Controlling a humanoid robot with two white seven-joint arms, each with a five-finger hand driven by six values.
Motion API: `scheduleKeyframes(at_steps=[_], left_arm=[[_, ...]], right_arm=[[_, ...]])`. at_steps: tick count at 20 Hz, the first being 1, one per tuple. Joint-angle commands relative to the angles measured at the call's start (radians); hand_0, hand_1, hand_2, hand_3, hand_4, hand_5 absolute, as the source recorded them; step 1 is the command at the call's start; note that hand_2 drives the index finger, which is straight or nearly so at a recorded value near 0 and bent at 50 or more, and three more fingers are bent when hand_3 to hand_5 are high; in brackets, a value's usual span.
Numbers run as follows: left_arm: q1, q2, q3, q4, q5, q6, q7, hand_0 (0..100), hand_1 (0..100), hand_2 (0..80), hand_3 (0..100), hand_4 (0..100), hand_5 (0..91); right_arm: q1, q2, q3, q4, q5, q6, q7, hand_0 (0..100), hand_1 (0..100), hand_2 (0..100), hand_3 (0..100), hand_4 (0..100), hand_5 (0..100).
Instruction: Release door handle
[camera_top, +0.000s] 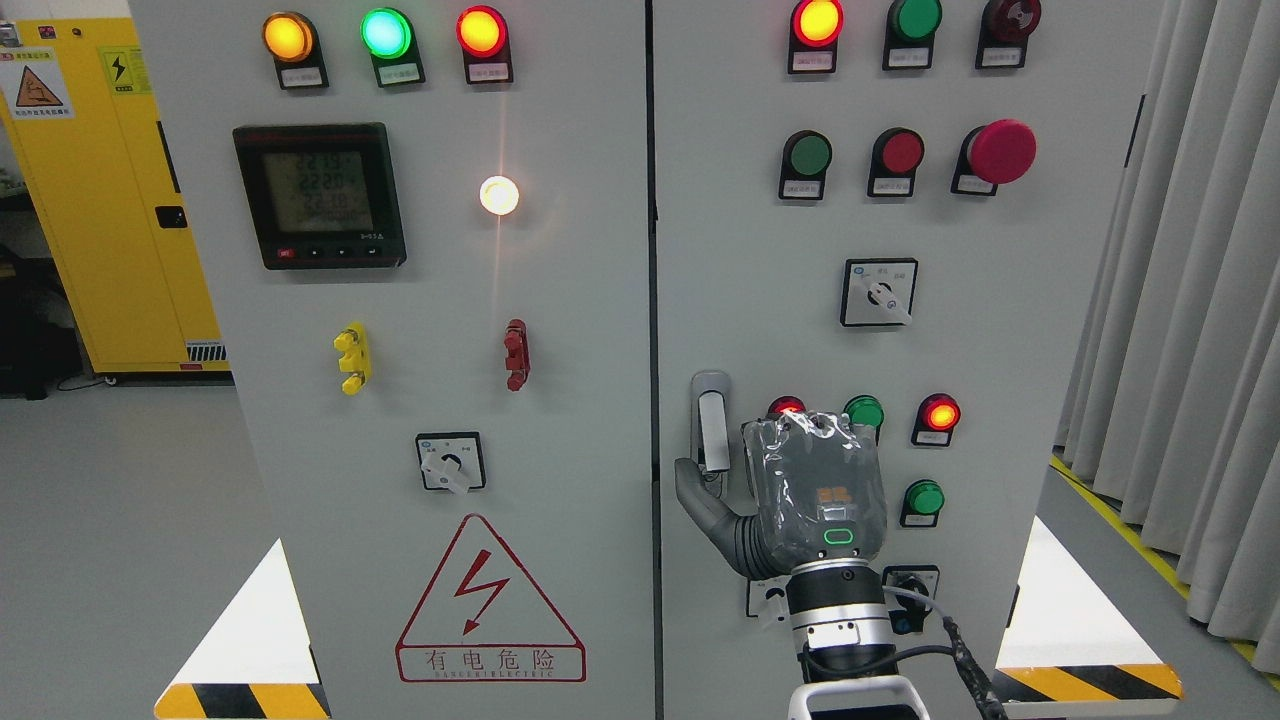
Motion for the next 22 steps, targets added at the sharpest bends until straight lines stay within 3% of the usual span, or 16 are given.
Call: scheduleKeyframes(at_steps=[1, 9, 22], left_arm=[[0.000, 0.000, 0.000, -0.015, 0.000, 0.000, 0.000, 12, 56, 0.0, 0, 0, 0.0], [0.000, 0.000, 0.000, -0.015, 0.000, 0.000, 0.000, 12, 56, 0.0, 0, 0, 0.0], [0.000, 0.000, 0.000, -0.015, 0.000, 0.000, 0.000, 12, 56, 0.0, 0, 0, 0.0]], right_arm=[[0.000, 0.000, -0.003, 0.000, -0.003, 0.006, -0.002, 32, 23, 100, 100, 100, 100], [0.003, 0.000, -0.005, -0.002, -0.003, 0.010, -0.002, 35, 23, 100, 100, 100, 100], [0.005, 0.000, -0.005, -0.003, -0.003, 0.020, -0.002, 37, 30, 100, 100, 100, 100]])
